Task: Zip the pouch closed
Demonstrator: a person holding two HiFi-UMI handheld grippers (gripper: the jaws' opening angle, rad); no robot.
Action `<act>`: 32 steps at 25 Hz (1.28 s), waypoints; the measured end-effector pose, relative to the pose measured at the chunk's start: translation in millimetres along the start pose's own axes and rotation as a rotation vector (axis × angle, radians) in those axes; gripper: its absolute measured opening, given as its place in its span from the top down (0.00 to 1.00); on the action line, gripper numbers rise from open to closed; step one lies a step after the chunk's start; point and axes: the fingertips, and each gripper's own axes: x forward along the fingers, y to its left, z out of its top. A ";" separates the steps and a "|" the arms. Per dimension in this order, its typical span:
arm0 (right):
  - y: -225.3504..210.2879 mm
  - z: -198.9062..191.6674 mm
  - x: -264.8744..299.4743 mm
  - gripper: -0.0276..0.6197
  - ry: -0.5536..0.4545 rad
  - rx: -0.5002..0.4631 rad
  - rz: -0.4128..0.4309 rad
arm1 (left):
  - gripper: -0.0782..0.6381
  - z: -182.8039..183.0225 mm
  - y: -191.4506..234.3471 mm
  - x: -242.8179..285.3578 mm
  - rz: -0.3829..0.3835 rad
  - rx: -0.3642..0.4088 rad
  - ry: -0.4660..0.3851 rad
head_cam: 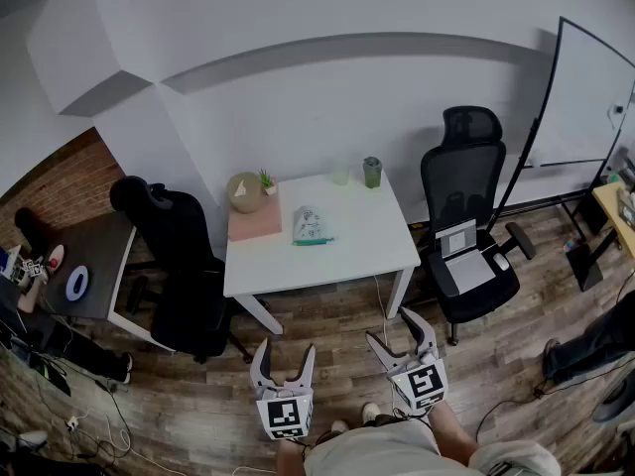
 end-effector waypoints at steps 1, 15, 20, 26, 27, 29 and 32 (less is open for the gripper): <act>-4.2 -0.6 0.6 0.47 -0.002 0.011 0.003 | 0.43 2.1 -3.7 3.1 0.000 0.004 0.000; -44.1 -11.7 15.8 0.44 -0.004 0.012 0.033 | 0.43 6.7 -28.9 40.1 0.028 0.003 0.002; -49.3 -15.8 30.9 0.44 0.002 0.009 0.040 | 0.42 6.1 -24.8 54.3 0.026 0.002 0.000; -57.7 -18.7 61.8 0.44 0.010 0.000 0.046 | 0.42 3.5 -8.7 79.6 0.038 -0.007 -0.004; -59.1 -19.4 67.8 0.44 0.012 -0.001 0.046 | 0.42 2.6 -4.6 84.5 0.043 -0.009 -0.004; -60.9 -19.7 80.0 0.44 0.017 -0.005 0.045 | 0.42 1.0 3.9 94.3 0.047 -0.012 -0.007; -63.3 -19.1 99.6 0.44 0.033 -0.014 0.036 | 0.42 0.7 15.4 110.9 0.033 -0.010 -0.010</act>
